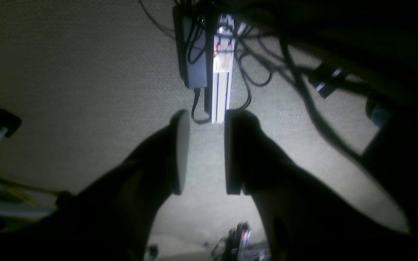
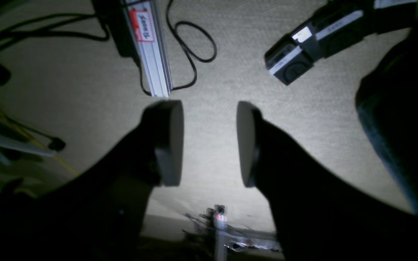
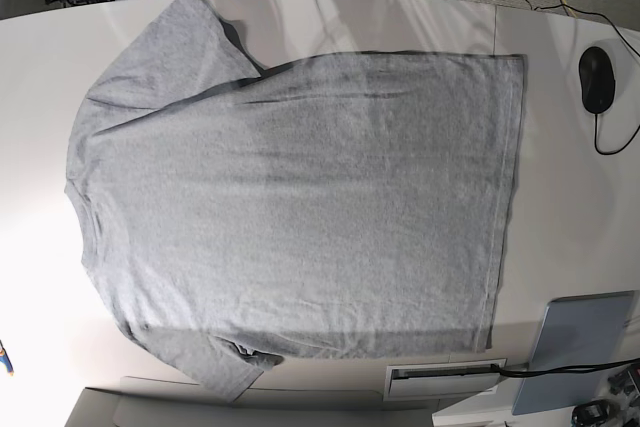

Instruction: Fold the T-shirt properly

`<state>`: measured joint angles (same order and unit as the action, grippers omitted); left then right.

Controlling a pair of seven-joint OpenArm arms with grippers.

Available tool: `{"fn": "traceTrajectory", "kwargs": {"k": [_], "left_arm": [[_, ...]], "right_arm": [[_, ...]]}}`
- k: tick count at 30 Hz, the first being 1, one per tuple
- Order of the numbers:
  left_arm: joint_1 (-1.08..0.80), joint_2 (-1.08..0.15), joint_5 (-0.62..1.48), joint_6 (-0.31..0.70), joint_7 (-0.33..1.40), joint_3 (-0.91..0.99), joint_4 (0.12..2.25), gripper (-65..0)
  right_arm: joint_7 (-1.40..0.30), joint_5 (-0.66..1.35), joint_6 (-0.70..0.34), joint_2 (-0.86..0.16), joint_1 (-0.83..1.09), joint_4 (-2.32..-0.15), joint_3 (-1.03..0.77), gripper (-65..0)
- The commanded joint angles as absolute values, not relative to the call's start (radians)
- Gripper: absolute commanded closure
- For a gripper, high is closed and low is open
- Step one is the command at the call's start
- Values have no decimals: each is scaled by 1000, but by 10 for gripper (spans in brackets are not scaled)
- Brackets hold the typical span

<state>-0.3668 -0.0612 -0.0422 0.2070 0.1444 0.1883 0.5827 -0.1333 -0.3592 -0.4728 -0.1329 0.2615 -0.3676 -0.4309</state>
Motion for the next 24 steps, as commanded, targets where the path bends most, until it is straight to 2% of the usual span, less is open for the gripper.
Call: {"fn": "traceTrajectory", "kwargs": {"k": [1, 7, 13, 18, 21, 24], "left_arm": [[-403, -65, -45, 225, 167, 186, 625, -185], [-582, -90, 39, 314, 249, 186, 887, -185], [-797, -163, 113, 358, 292, 186, 1197, -185], [-976, -248, 111, 356, 292, 187, 1491, -185], [-1062, -305, 73, 332, 292, 187, 1663, -185], [-1121, -349, -10, 218, 316, 187, 1822, -185]], "right_arm": [[-148, -335, -502, -149, 298, -403, -433, -245], [-218, -213, -624, -150, 514, -720, -433, -245], [-248, -68, -673, -164, 784, -1128, -433, -245], [-323, 92, -681, -239, 980, -1442, -434, -245], [-362, 144, -681, -293, 1085, -1612, -440, -245], [-367, 162, -681, -314, 1166, -1766, -493, -245]]}}
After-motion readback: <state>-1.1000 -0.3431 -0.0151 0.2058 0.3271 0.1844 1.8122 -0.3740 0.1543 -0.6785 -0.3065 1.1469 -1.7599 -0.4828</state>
